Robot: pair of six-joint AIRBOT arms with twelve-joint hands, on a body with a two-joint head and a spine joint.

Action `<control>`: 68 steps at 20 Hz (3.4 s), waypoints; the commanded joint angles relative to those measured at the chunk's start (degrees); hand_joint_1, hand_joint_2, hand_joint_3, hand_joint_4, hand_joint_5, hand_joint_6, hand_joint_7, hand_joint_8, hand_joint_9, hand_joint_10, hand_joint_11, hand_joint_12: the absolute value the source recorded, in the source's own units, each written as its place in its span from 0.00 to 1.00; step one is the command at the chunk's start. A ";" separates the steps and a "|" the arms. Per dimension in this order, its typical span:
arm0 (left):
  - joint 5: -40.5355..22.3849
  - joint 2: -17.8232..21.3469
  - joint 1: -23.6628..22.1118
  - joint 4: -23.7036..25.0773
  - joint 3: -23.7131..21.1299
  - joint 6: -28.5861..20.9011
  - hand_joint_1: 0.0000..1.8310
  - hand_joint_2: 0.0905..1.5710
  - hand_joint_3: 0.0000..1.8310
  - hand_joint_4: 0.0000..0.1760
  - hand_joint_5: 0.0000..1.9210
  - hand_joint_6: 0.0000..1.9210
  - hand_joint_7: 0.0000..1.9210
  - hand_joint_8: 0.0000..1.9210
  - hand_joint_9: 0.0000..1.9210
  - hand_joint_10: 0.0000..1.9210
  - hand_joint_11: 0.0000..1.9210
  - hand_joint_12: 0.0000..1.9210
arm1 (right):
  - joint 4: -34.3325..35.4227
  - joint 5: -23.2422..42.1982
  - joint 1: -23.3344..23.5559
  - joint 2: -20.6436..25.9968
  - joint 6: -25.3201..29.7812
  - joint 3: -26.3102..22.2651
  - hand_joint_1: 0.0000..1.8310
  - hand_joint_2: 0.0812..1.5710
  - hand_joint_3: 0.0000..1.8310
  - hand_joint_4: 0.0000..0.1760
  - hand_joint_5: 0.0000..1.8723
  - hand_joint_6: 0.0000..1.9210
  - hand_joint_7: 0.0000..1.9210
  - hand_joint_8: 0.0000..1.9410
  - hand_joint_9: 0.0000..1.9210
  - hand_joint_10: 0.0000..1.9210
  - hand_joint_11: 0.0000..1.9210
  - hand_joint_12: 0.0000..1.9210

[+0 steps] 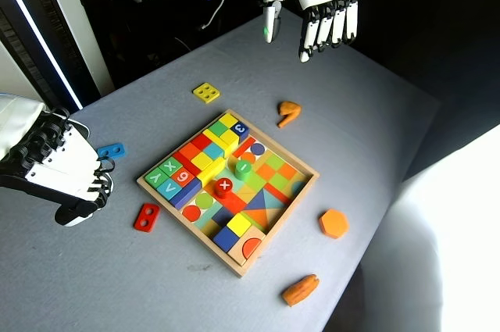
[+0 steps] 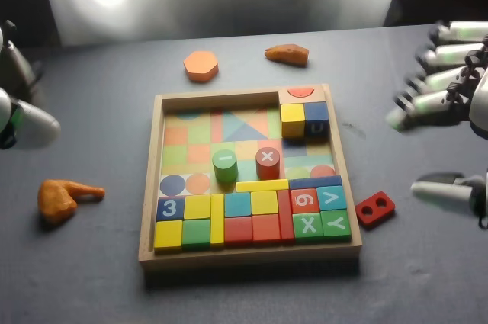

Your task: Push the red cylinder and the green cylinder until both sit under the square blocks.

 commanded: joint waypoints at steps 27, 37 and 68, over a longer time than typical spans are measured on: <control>-5.40 0.59 -1.08 1.89 -0.05 0.43 0.00 0.81 0.00 0.30 0.05 0.00 0.05 0.00 0.05 0.00 0.00 0.18 | 12.70 18.15 -5.22 -13.55 -12.82 6.97 0.06 0.75 0.00 0.00 0.49 0.00 0.12 0.00 0.03 0.00 0.00 0.03; -4.43 0.70 -0.90 2.14 -0.16 0.42 0.03 0.81 0.00 0.34 0.05 0.00 0.05 0.00 0.04 0.00 0.00 0.10 | 33.48 4.20 4.13 -28.32 -25.68 15.49 0.03 0.76 0.00 0.00 0.46 0.00 0.11 0.00 0.04 0.01 0.02 0.02; -4.41 0.70 -0.89 2.15 -0.05 0.42 0.00 0.79 0.00 0.08 0.05 0.00 0.06 0.00 0.05 0.00 0.00 0.13 | 49.82 -2.22 4.48 -38.00 -38.36 22.28 0.06 0.74 0.00 0.00 0.49 0.00 0.14 0.00 0.09 0.02 0.00 0.23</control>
